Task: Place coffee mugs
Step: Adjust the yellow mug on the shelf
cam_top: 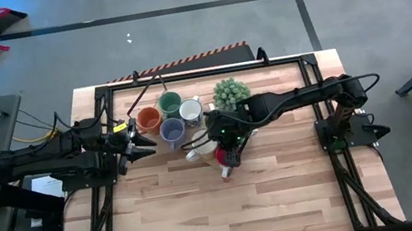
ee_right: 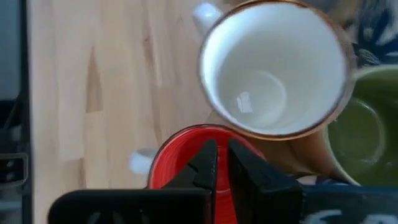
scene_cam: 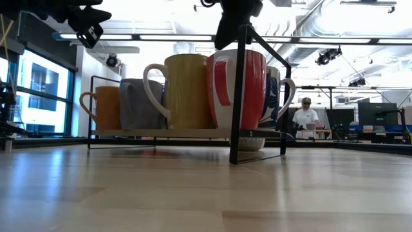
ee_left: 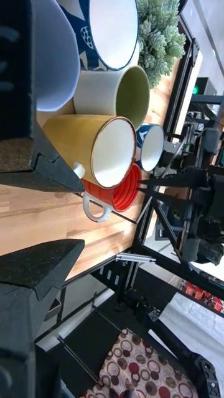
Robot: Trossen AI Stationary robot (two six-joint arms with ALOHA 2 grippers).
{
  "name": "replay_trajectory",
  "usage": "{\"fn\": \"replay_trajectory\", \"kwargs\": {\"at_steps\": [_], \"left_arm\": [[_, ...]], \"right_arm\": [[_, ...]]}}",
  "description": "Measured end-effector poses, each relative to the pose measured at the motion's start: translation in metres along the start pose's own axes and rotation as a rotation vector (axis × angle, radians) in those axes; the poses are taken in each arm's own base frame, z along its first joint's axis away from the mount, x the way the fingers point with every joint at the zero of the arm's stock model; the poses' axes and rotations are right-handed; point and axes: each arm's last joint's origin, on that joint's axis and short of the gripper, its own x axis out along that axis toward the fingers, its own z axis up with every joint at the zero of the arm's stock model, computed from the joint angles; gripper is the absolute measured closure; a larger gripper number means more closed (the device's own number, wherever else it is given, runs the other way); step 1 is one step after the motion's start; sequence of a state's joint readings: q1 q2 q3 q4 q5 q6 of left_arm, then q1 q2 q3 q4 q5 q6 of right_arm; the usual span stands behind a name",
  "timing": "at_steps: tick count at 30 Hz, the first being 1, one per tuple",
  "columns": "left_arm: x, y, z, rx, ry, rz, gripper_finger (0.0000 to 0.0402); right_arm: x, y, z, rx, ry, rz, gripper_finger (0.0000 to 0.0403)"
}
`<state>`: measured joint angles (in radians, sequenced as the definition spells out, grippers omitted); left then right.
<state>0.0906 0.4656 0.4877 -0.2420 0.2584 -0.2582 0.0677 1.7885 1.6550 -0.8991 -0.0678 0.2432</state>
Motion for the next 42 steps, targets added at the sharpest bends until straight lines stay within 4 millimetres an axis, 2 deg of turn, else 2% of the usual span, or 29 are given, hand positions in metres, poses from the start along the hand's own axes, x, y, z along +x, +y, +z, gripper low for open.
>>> {"fn": "replay_trajectory", "kwargs": {"at_steps": [7,24,42], "left_arm": [[0.000,0.000,0.000,0.000,0.000,0.000,0.0282],[0.000,0.000,0.000,0.032,-0.001,0.000,0.0282],[0.000,0.000,0.000,0.027,0.000,0.000,0.0282]], "right_arm": [[0.000,-0.001,0.000,0.097,-0.014,-0.043,0.0387],[0.020,-0.001,0.000,0.090,0.040,-0.018,0.0387],[0.023,-0.003,0.004,0.087,-0.005,-0.059,0.0387]]}}
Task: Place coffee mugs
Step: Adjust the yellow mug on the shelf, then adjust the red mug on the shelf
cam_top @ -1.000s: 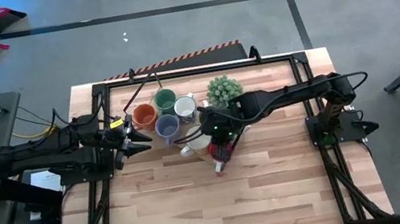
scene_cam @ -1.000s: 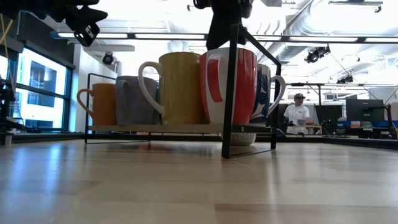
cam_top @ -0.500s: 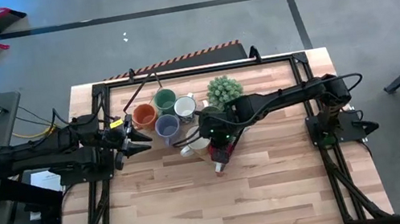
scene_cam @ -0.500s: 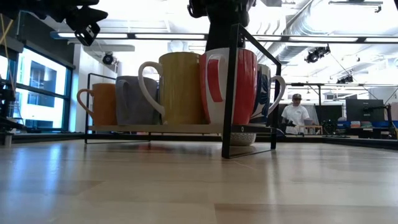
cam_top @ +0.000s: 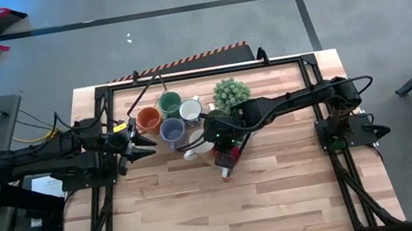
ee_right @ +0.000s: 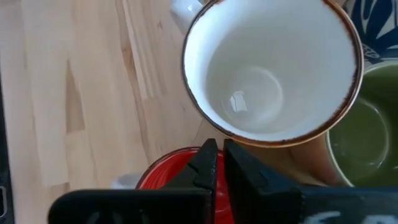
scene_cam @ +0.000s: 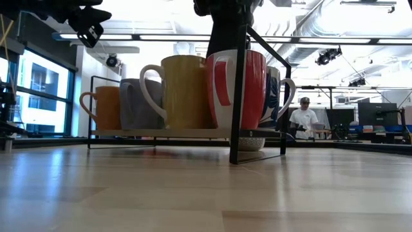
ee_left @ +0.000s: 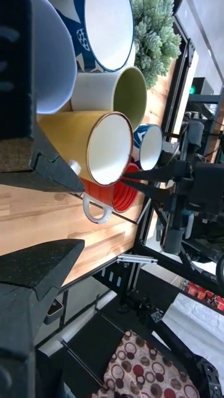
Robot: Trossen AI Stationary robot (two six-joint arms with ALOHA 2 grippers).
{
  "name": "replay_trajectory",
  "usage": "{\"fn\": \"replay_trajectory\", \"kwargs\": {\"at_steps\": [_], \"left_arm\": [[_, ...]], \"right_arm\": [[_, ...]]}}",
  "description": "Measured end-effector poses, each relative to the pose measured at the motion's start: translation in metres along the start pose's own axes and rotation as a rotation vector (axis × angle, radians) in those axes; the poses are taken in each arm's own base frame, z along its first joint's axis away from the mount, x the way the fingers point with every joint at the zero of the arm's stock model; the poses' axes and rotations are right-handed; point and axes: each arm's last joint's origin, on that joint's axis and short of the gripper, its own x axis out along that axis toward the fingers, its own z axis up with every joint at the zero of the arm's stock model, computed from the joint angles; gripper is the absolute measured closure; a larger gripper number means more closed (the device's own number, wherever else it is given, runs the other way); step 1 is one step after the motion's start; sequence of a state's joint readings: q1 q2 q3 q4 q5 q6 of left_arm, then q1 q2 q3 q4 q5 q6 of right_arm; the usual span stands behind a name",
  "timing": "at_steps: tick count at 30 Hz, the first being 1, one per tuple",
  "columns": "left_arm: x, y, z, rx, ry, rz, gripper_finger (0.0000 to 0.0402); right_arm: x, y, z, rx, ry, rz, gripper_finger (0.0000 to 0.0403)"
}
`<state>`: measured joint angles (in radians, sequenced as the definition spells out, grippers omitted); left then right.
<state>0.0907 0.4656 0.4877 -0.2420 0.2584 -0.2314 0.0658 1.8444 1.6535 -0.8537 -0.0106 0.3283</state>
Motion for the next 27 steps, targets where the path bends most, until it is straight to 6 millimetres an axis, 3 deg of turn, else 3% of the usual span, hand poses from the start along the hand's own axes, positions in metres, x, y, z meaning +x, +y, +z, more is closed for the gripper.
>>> {"fn": "replay_trajectory", "kwargs": {"at_steps": [15,23,27], "left_arm": [[0.0000,0.0000,0.0000,-0.001,0.000,0.000,0.0282],[-0.0001,0.0000,0.0000,-0.001,0.000,0.000,0.0282],[0.0000,0.0000,-0.0001,-0.001,0.001,0.000,0.0282]], "right_arm": [[0.0008,-0.0008,0.0028,0.004,-0.039,-0.041,0.0387],[0.0006,0.0005,-0.0006,-0.022,0.020,0.044,0.0387],[-0.0063,0.0041,0.0049,-0.083,-0.041,0.115,0.0387]]}}
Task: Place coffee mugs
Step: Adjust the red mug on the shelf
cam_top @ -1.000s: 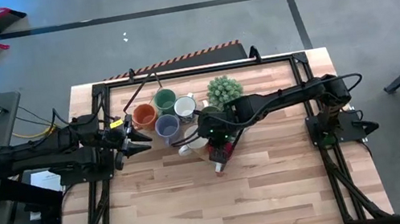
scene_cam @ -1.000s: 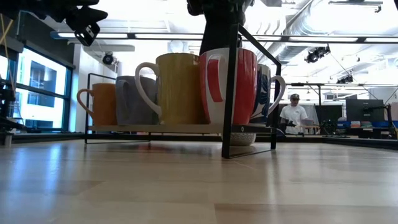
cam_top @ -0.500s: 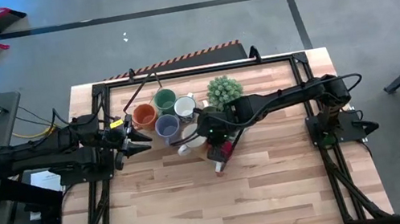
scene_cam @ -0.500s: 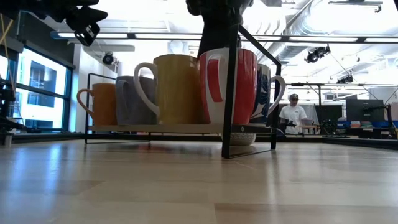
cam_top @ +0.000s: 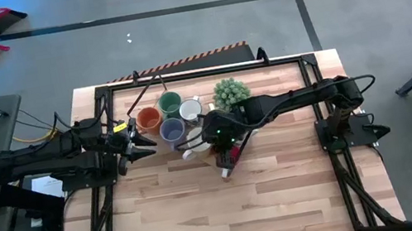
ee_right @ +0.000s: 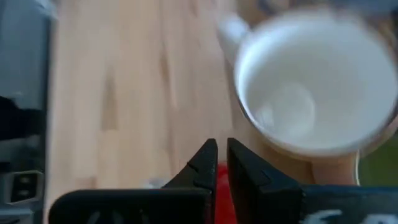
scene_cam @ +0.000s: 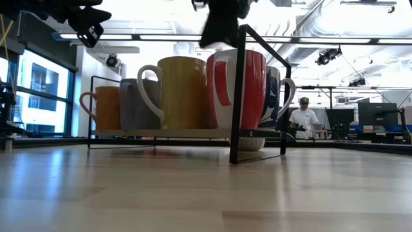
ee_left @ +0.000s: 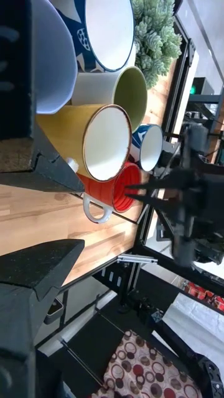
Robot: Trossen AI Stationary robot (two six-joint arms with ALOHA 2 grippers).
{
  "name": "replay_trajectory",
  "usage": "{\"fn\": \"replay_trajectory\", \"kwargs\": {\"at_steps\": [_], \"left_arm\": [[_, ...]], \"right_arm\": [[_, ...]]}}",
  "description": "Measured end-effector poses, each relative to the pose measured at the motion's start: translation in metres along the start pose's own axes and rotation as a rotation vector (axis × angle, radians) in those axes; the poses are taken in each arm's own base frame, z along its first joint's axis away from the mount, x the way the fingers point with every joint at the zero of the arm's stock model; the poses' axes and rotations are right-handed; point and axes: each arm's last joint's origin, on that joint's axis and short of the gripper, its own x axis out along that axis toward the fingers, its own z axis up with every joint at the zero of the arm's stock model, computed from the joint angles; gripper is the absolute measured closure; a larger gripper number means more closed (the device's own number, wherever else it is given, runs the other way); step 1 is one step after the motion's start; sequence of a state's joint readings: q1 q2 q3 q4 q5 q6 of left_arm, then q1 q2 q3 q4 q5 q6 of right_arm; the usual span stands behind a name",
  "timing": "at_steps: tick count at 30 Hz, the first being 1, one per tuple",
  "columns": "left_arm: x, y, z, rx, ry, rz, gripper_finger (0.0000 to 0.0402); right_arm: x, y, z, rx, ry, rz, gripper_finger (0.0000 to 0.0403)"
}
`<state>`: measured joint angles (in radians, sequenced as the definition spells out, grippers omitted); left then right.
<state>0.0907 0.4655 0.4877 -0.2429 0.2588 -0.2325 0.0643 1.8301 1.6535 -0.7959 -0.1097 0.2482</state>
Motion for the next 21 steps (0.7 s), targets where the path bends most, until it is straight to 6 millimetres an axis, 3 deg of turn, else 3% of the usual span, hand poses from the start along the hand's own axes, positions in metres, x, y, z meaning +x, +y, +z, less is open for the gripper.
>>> {"fn": "replay_trajectory", "kwargs": {"at_steps": [5,9,15,21], "left_arm": [[0.000,0.000,0.000,0.001,-0.005,-0.001,0.0282],[-0.003,-0.001,0.002,-0.004,-0.027,-0.007,0.0282],[-0.006,-0.003,0.004,-0.012,-0.061,-0.016,0.0282],[-0.006,-0.003,0.004,-0.037,-0.060,-0.017,0.0282]], "right_arm": [[-0.030,0.008,0.016,-0.125,-0.138,0.054,0.0387],[-0.061,0.010,0.018,-0.184,-0.196,0.052,0.0387],[-0.113,0.005,0.009,-0.176,-0.256,0.025,0.0387],[-0.135,-0.002,-0.015,-0.101,-0.124,-0.088,0.0387]]}}
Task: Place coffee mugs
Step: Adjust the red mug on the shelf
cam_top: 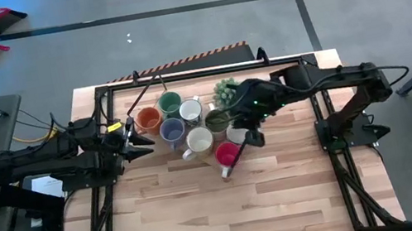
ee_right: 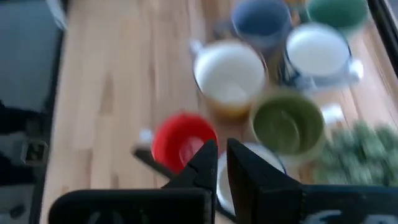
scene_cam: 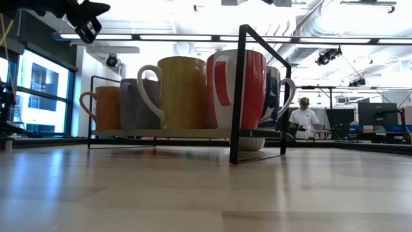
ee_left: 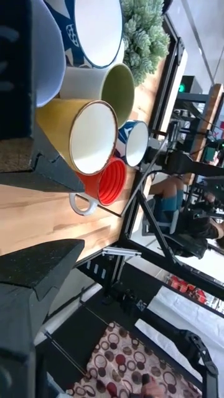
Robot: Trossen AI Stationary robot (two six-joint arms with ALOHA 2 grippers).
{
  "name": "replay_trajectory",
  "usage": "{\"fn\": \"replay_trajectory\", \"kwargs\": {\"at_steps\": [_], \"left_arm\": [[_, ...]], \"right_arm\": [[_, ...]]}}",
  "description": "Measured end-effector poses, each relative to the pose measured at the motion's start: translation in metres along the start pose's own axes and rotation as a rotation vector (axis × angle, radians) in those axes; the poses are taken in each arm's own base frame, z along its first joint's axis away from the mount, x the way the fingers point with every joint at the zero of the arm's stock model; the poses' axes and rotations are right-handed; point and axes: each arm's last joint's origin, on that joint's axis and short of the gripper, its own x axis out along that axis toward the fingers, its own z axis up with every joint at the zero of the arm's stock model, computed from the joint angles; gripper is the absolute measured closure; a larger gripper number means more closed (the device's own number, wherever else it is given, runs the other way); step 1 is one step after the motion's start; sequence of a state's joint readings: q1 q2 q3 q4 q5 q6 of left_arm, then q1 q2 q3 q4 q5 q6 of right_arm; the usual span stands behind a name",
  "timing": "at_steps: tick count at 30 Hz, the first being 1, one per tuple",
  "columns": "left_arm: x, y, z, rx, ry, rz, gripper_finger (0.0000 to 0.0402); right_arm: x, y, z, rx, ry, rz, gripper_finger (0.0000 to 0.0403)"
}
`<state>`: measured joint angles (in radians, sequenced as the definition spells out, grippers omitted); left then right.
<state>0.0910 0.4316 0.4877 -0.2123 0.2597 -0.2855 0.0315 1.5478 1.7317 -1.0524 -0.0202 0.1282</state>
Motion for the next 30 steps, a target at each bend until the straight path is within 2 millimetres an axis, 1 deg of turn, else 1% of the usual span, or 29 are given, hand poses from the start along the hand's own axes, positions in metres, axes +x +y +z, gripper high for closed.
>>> {"fn": "replay_trajectory", "kwargs": {"at_steps": [3,5,10,13,15,19,24,27,30], "left_arm": [[0.000,0.000,0.000,0.000,0.000,0.000,0.0282],[0.000,0.000,0.000,0.000,0.000,0.000,0.0282],[0.000,0.000,0.000,0.000,-0.001,0.001,0.0282],[0.000,0.000,0.000,0.000,-0.001,0.001,0.0282],[0.000,0.000,0.000,0.000,-0.001,0.001,0.0282],[0.000,0.000,0.000,0.000,-0.001,0.001,0.0282],[0.000,0.000,0.000,0.000,-0.003,0.006,0.0282],[0.000,0.000,0.000,0.000,-0.004,0.007,0.0282],[0.000,0.000,0.000,0.000,-0.005,0.008,0.0282]], "right_arm": [[-0.002,-0.002,-0.009,0.034,0.089,-0.027,0.0387],[0.002,-0.002,-0.016,0.055,0.135,-0.037,0.0387],[0.028,0.000,-0.036,0.093,0.241,-0.050,0.0387],[0.045,0.003,-0.048,0.123,0.258,-0.046,0.0387],[0.050,0.008,-0.054,0.135,0.249,-0.036,0.0387],[0.045,0.024,-0.063,0.123,0.238,-0.023,0.0387],[0.024,0.046,-0.063,0.122,0.148,0.037,0.0387],[0.024,0.060,-0.063,0.132,0.120,0.088,0.0387],[0.033,0.074,-0.065,0.135,0.135,0.110,0.0387]]}}
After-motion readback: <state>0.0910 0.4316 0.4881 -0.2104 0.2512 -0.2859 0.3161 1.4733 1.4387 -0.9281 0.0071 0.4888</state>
